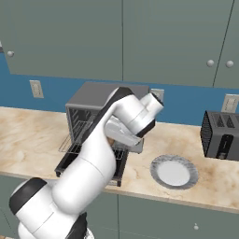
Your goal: Pick up the bagel from the plate, place it on the toaster oven rack, close the door, and set the timer.
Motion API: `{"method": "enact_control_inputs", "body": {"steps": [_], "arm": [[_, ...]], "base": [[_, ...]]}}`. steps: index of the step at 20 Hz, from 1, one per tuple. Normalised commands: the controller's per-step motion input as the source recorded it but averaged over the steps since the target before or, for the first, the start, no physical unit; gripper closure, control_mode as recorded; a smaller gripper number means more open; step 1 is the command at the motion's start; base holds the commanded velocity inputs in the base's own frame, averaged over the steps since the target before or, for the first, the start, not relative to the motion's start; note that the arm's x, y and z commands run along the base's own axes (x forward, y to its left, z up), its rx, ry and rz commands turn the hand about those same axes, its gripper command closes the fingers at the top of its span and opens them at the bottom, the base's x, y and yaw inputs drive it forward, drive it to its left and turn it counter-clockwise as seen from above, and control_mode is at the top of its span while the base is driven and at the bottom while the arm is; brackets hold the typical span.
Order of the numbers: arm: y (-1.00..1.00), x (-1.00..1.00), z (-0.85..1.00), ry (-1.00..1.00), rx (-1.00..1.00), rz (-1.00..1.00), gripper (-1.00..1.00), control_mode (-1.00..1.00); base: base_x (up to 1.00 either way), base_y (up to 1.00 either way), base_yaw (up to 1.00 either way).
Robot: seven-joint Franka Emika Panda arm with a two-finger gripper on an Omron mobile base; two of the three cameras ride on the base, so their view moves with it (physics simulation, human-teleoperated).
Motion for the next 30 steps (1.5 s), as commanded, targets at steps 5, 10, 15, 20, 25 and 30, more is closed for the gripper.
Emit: {"method": "enact_control_inputs", "body": {"steps": [5,10,15,20,25,30], "arm": [[0.52,0.12,0.00,-0.07,0.00,0.05,1.00,-1.00],[0.22,0.14,-0.01,-0.05,0.00,0.02,1.00,-1.00],[0.03,0.23,-0.06,-0.04,0.00,0.01,1.00,-1.00],[0.01,0.13,-0.31,-0.01,0.00,0.00,1.00,-1.00],[0.17,0.12,-0.34,0.00,0.00,0.01,1.00,-1.00],[0.25,0.06,-0.09,0.00,0.00,0.01,1.00,-1.00]], "base": [[0.00,0.00,0.00],[0.00,0.00,0.00],[0.00,0.00,0.00],[0.00,0.00,0.00],[0.00,0.00,0.00],[0.00,0.00,0.00]]}}
